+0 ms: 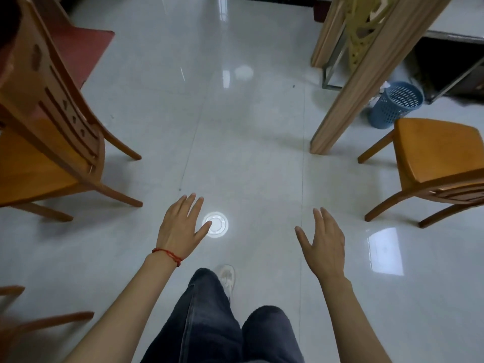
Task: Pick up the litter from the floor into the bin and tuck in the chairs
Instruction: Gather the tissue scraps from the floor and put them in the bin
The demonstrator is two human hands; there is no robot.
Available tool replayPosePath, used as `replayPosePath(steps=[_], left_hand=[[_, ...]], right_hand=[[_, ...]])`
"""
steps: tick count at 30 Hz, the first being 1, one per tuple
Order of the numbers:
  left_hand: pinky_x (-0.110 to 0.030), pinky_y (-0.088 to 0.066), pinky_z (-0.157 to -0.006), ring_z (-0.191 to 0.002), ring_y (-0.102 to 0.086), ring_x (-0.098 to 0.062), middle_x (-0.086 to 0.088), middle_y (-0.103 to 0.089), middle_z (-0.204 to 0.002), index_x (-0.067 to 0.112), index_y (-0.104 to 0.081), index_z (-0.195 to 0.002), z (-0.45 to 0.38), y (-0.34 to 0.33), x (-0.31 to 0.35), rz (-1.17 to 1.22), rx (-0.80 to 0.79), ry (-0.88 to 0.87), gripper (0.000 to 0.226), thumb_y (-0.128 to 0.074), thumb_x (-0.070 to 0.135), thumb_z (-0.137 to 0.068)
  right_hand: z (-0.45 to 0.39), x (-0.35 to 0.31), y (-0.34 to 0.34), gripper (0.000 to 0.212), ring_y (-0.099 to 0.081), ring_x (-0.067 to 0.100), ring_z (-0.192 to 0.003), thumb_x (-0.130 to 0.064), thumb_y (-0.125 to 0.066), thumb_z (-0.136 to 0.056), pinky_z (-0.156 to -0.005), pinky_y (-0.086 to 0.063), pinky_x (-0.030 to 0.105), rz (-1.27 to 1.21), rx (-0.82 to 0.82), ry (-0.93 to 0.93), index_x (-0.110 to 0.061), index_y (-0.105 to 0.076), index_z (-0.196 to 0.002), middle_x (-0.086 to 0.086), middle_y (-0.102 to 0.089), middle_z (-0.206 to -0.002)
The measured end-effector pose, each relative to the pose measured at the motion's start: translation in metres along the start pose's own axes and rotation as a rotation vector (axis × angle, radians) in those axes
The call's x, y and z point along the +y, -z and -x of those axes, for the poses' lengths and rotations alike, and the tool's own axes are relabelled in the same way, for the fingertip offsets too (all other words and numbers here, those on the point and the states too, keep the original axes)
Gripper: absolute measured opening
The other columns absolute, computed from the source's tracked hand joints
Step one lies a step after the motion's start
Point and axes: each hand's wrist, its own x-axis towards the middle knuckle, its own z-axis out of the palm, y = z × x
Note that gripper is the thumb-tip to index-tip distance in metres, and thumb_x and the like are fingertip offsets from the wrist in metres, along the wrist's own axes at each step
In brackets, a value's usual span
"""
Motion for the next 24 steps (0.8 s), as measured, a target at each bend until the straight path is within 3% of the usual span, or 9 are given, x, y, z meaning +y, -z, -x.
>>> replayPosePath(steps=[5, 10, 18, 24], left_hand=[[-0.051, -0.039, -0.096, -0.121, -0.046, -0.042, -0.025, -0.051, -0.13, -0.002, -0.05, -0.127, -0.1, 0.026, -0.001, 0.02, 0.004, -0.028, 0.069, -0.033, 0.051, -0.086], [-0.053, -0.042, -0.093, -0.117, -0.049, -0.044, -0.027, -0.054, -0.126, -0.005, -0.053, -0.123, -0.192, 0.038, 0.015, 0.039, 0.005, -0.063, 0.087, -0.008, 0.062, -0.09], [-0.054, -0.039, -0.096, -0.12, -0.046, -0.044, -0.028, -0.051, -0.129, -0.005, -0.051, -0.125, -0.334, 0.053, 0.041, 0.062, 0.045, 0.033, 0.059, -0.05, 0.037, -0.083], [-0.053, -0.042, -0.093, -0.116, -0.049, -0.045, -0.028, -0.053, -0.126, -0.005, -0.053, -0.123, -0.431, 0.079, 0.058, 0.09, 0.051, 0.073, 0.067, -0.034, 0.045, -0.083]], right_hand=[[-0.092, -0.018, 0.011, 0.061, -0.029, 0.029, -0.135, -0.042, -0.05, -0.089, -0.109, -0.022, 0.042, 0.02, 0.045, 0.001, -0.007, -0.035, -0.137, 0.015, -0.034, -0.146], [-0.185, -0.019, 0.013, 0.062, -0.029, 0.029, -0.135, -0.044, -0.048, -0.09, -0.109, -0.022, 0.041, 0.049, 0.006, 0.024, -0.009, -0.034, -0.138, 0.014, -0.033, -0.147], [-0.359, -0.014, 0.044, 0.059, -0.031, 0.03, -0.133, -0.04, -0.049, -0.091, -0.108, -0.024, 0.042, 0.054, -0.025, 0.139, -0.005, -0.035, -0.136, 0.017, -0.036, -0.144], [-0.478, -0.027, 0.071, 0.059, -0.029, 0.029, -0.134, -0.039, -0.052, -0.09, -0.107, -0.023, 0.043, 0.04, -0.03, 0.197, -0.006, -0.036, -0.137, 0.015, -0.033, -0.146]])
